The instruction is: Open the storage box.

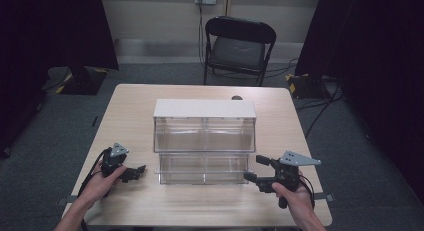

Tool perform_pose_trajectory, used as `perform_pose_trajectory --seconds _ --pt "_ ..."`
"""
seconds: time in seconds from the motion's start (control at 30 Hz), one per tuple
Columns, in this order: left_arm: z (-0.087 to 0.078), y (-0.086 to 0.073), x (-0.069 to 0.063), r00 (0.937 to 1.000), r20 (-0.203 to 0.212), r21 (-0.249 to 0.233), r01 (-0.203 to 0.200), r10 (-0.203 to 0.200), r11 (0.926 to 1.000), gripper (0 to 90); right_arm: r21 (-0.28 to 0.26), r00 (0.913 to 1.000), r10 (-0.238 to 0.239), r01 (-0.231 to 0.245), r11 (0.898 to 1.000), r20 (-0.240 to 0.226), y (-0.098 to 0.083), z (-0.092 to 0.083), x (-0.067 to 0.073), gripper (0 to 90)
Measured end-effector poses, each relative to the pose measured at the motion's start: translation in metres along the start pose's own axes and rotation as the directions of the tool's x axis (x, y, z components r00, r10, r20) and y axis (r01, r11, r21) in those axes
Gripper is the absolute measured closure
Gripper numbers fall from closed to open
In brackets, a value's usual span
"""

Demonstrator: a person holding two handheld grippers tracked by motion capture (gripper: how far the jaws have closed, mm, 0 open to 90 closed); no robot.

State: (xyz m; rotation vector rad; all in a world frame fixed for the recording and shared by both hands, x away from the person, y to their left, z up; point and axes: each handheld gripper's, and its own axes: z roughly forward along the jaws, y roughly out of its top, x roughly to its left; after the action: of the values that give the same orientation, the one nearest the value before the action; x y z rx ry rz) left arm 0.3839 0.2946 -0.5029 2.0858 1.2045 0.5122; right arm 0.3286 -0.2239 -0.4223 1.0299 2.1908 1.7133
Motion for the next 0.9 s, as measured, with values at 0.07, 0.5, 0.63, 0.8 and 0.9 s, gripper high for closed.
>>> perform_pose_trajectory --seconds 0.07,0.5,0.63,0.8,0.9 --pt "0.0 0.0 0.0 1.0 0.0 0.0 -0.001 0.001 1.0 0.2 0.007 1.0 -0.001 0.001 1.0 0.0 0.001 0.0 0.0 16.9" --pt "0.0 0.0 0.0 1.0 0.002 -0.001 0.001 -0.001 1.0 0.1 -0.002 1.0 -0.002 0.002 1.0 -0.001 0.01 0.006 0.001 16.9" --pt "0.0 0.0 0.0 1.0 0.002 -0.001 0.004 -0.004 1.0 0.1 -0.006 1.0 0.002 -0.002 1.0 -0.001 0.012 0.008 0.001 16.9" --pt "0.0 0.0 0.0 1.0 0.003 -0.002 0.007 -0.007 1.0 0.2 -0.005 1.0 0.002 -0.002 1.0 -0.003 0.013 0.01 0.001 16.9" --pt "0.0 0.0 -0.001 1.0 0.004 -0.002 0.008 -0.008 1.0 0.2 -0.011 1.0 0.005 -0.005 1.0 -0.001 0.013 0.01 0.001 16.9"
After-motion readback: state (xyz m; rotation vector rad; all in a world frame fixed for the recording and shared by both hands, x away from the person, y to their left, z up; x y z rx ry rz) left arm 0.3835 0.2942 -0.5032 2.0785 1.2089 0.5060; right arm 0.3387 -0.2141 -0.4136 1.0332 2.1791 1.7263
